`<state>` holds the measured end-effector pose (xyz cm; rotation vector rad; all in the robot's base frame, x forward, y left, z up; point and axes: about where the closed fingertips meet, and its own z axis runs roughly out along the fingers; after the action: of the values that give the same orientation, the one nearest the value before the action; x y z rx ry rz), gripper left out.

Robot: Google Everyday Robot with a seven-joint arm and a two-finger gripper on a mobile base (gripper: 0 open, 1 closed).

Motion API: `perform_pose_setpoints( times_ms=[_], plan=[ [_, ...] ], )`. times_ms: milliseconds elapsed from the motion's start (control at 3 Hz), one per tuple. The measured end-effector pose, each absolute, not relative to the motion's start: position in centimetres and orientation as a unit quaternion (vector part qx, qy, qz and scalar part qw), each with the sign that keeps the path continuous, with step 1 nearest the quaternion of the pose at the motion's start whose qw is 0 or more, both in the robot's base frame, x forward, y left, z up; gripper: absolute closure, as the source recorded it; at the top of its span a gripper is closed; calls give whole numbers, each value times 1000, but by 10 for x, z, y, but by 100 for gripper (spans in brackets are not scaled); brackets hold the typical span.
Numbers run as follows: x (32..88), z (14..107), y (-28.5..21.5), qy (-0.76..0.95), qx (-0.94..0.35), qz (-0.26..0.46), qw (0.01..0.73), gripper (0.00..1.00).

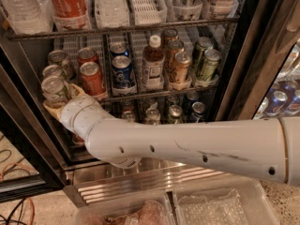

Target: Pick 7up can from middle shelf of fridge

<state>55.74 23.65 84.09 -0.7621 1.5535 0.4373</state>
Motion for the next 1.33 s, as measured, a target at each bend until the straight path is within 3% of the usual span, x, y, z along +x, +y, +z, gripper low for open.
perform_pose_setpoints(
  times_ms=[1000,1333],
  plan=[
    [545,822,210,697,-327,186,610,100],
    [533,818,203,696,-326,218,601,100]
  ],
)
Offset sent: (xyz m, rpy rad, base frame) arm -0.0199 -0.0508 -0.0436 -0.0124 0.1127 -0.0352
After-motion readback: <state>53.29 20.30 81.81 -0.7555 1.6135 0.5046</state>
